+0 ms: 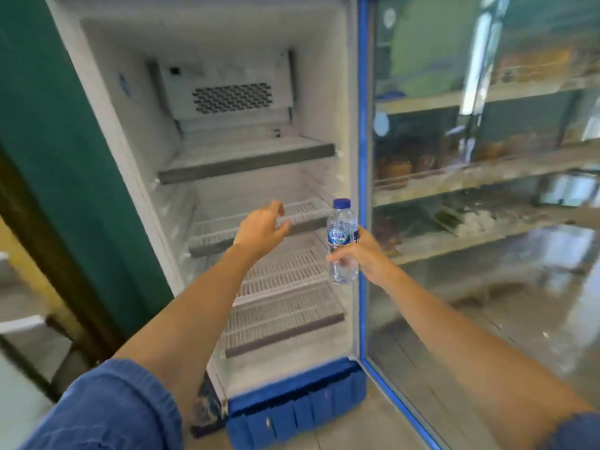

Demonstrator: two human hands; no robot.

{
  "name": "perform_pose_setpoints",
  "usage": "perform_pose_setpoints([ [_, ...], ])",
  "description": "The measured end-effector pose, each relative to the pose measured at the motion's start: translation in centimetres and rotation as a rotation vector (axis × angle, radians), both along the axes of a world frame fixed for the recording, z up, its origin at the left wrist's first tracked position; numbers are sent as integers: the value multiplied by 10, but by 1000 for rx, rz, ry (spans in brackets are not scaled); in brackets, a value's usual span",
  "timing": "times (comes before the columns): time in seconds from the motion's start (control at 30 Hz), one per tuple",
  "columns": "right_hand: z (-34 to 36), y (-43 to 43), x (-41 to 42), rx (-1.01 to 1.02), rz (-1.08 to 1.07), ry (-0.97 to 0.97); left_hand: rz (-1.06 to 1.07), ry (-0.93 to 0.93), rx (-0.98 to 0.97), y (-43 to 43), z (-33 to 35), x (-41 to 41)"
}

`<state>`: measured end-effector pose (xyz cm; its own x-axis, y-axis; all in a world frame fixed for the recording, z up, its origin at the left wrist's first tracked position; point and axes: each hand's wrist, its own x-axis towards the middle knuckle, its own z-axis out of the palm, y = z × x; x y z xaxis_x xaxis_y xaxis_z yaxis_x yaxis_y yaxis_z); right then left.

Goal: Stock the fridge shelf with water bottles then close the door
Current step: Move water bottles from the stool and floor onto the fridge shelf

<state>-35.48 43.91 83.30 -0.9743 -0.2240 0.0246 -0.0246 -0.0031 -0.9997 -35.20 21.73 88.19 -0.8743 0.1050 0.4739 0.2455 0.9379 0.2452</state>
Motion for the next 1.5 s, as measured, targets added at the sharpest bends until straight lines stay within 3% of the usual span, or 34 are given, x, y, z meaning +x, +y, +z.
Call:
perform_pose_setpoints([
  [0.27, 136, -75, -118, -105, 10, 158, 12, 216, -53, -51, 99, -100],
  [0.5, 201, -109, -227, -43, -31, 245, 88, 43, -192, -55, 130, -190],
  [0.7, 210, -124, -330, -2, -109, 277, 103, -69, -265, -56, 125, -254],
  [1.0, 198, -146, -438, -58, -97, 262, 187, -229, -202, -65, 116, -337],
  [1.33, 181, -154, -505, -67, -177, 206, -86, -493, -139, -75, 104, -395],
  [1.5, 173, -152, -531, -38, -208, 226, -118, -582, -177, -67, 85, -413],
])
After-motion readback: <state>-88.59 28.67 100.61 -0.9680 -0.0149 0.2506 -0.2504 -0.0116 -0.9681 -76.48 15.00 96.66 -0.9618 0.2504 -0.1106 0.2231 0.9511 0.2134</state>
